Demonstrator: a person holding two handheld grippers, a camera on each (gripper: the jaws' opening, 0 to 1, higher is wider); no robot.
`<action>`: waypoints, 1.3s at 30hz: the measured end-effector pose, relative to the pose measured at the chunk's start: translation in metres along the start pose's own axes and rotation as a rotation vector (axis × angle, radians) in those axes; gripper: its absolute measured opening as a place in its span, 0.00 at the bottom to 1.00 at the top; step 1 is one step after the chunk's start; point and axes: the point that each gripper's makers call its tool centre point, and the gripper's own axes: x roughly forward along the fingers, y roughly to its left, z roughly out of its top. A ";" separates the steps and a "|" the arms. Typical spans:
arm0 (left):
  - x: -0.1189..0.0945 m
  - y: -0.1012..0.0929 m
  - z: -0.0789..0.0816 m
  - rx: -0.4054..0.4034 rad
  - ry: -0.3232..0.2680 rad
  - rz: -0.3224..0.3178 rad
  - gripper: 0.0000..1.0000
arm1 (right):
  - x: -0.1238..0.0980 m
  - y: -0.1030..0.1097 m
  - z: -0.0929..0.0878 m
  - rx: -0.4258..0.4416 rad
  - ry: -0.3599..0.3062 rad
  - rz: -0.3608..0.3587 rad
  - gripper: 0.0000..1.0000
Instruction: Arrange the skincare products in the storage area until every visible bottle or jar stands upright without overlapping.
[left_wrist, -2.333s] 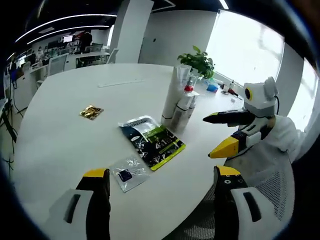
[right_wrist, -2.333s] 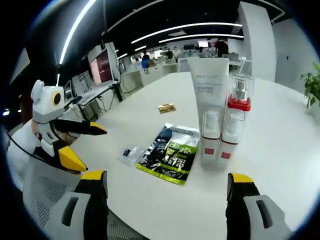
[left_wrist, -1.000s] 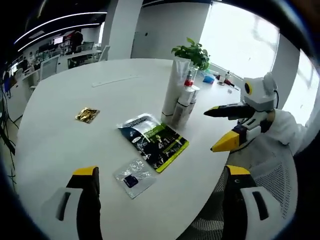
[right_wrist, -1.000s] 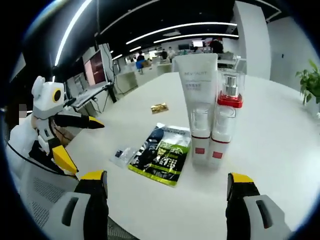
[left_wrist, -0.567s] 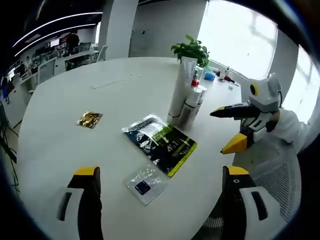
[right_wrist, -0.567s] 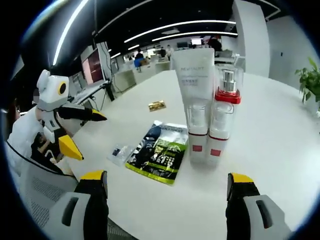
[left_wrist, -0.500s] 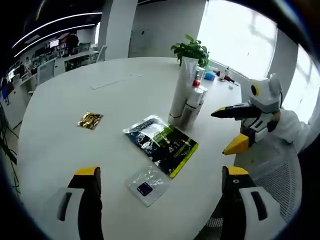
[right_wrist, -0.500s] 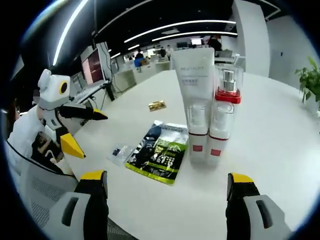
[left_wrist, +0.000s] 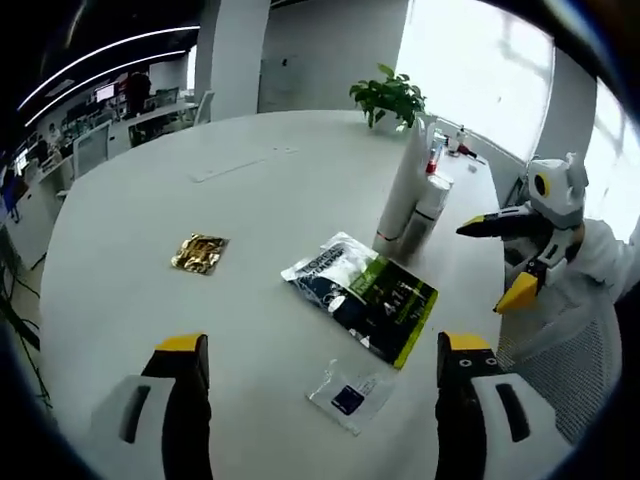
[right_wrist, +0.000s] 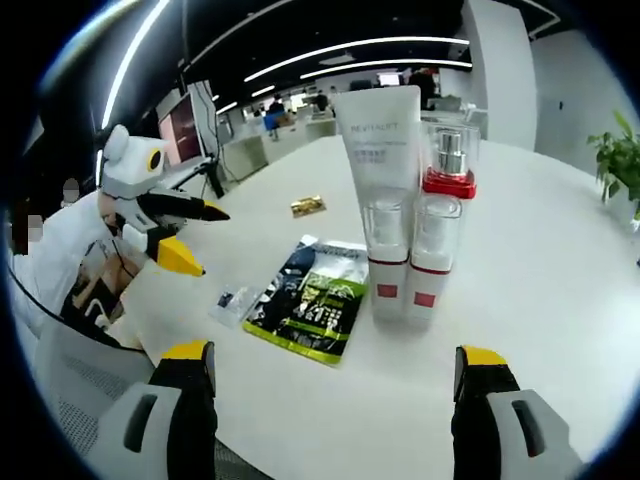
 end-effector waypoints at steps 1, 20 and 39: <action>0.002 0.003 0.001 0.000 -0.001 0.003 0.86 | 0.000 -0.001 0.000 -0.001 0.002 -0.004 1.00; 0.051 0.080 0.028 0.025 0.000 0.054 0.69 | 0.002 -0.003 -0.006 0.005 0.023 -0.005 1.00; 0.071 0.137 0.038 0.076 0.021 0.155 0.49 | 0.003 -0.005 -0.010 0.007 0.042 -0.010 1.00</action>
